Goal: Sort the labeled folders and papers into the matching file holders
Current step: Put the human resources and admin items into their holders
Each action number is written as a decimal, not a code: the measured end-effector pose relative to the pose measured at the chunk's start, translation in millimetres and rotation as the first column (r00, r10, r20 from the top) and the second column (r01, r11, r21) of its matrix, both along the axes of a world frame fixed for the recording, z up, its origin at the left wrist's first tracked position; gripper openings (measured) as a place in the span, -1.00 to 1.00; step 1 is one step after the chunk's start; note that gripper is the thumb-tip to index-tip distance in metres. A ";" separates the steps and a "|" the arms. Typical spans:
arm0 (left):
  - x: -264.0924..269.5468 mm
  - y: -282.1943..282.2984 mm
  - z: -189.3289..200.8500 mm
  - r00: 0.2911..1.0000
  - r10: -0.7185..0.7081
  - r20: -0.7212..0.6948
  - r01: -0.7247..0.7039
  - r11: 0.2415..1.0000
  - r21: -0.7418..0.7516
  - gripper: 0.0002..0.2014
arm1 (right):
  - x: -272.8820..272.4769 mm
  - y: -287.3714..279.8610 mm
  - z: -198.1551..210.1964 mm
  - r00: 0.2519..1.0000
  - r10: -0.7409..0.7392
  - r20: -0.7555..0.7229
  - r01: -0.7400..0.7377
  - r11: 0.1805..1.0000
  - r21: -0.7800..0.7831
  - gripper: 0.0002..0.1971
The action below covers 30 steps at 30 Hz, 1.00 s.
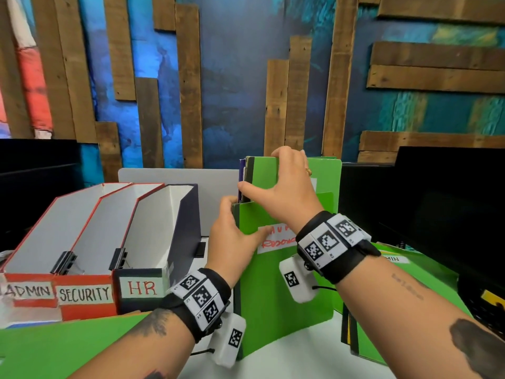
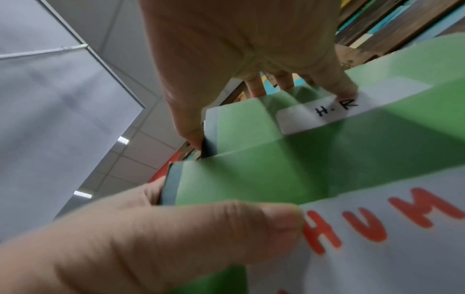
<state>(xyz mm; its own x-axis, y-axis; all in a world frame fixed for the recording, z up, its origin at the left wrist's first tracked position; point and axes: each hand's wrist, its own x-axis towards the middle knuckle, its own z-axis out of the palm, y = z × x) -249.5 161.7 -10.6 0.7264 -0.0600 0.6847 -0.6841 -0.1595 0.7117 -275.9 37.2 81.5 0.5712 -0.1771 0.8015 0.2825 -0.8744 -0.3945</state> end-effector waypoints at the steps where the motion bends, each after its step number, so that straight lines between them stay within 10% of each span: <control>1: -0.3 -0.1 -0.3 1.000 -0.011 -0.001 0.011 1.000 0.001 -0.35 | -2.4 -2.0 1.4 1.000 0.020 -0.001 -0.020 1.000 0.005 -0.28; 19: -16.2 -7.0 -3.1 0.975 -0.208 0.074 0.213 0.974 -0.076 0.14 | -19.3 -48.3 7.4 0.989 -0.146 0.035 0.150 0.977 -0.153 -0.33; 30: -9.3 -8.3 -5.9 0.977 -0.209 0.046 0.210 0.977 -0.033 -0.25 | -27.0 -56.2 19.3 0.936 -0.287 0.203 0.318 0.937 -0.144 -0.36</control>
